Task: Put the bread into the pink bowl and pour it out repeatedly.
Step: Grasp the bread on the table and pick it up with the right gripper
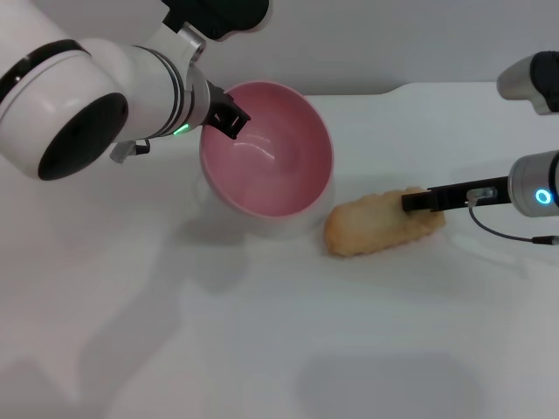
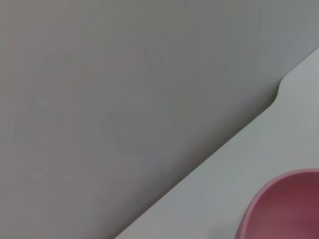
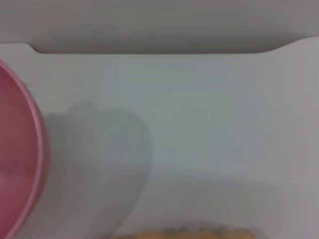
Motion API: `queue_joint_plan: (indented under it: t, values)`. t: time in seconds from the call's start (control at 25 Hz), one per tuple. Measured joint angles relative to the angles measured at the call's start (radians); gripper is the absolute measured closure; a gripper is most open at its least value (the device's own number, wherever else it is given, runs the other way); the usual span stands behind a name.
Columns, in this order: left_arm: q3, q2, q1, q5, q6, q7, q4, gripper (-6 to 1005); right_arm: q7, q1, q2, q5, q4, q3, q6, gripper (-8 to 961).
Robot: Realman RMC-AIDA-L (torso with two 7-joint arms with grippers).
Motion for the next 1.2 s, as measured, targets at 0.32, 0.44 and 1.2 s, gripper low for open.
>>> queue_joint_plan:
  t: [0.32,0.44,1.2]
  values:
    - [0.000,0.000,0.000,0.002,0.001,0.000,0.001,944,-0.012,0.046,0.002,-0.002,0.095,-0.002,-0.039,469]
    - [0.001,0.000,0.000,0.002,0.001,0.000,0.002,944,-0.022,0.068,0.002,-0.006,0.131,-0.015,-0.050,480]
    - [0.001,0.000,0.000,0.001,0.004,-0.002,0.003,943,-0.028,-0.032,0.006,-0.006,-0.124,-0.061,0.061,582]
